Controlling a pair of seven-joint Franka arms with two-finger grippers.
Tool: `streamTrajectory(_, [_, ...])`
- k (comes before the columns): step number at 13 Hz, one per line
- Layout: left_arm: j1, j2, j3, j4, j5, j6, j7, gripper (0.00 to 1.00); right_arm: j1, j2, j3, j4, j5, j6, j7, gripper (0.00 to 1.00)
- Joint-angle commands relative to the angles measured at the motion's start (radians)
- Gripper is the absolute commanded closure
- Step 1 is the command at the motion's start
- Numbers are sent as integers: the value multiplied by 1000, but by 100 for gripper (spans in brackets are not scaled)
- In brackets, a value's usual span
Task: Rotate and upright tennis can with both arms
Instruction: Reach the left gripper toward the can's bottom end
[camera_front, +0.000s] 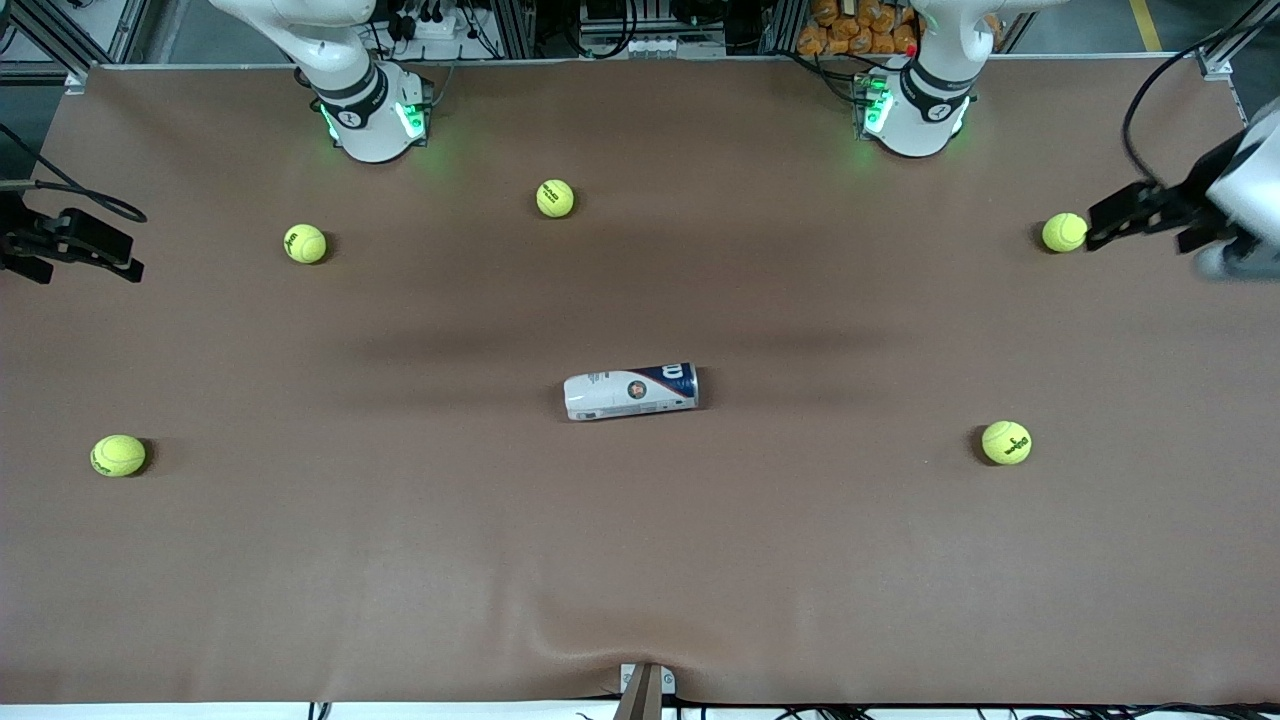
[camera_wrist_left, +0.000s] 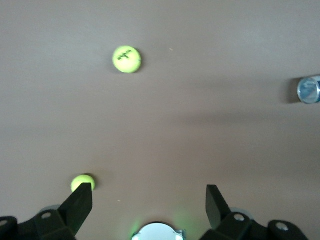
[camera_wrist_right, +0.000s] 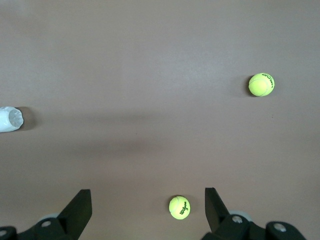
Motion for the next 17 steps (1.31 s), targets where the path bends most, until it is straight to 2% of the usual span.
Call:
streamTrajectory(1, [-11,101,0,20,-86,34,-4,0,-26,-7,17,1,-10,-1,-14,0])
streamTrajectory(5, [-25,260,0,12,-330,175,8,0,-29,-7,17,4,-10,0,-15,0])
streamTrajectory(7, [-83,351,-3,8,-407,270,8,0,-29,-7,17,4,-10,0,-14,0])
streamTrajectory(9, [-140,458,-3,-5,-535,380,0,0,-29,-7,17,4,-10,0,-14,0])
streamTrajectory(10, [-170,480,-4,-46,-601,474,-1,0,-29,-6,17,4,-10,0,-14,0])
streamTrajectory(12, [-200,539,-12,-92,-814,598,9,0,-29,-6,17,4,-10,0,-14,0])
streamTrajectory(16, [-256,622,-18,-103,-1109,655,26,0,-29,-6,17,4,-10,0,-14,0])
streamTrajectory(17, [-266,626,-20,-139,-1187,675,80,0,-29,-6,17,6,-11,0,-12,0])
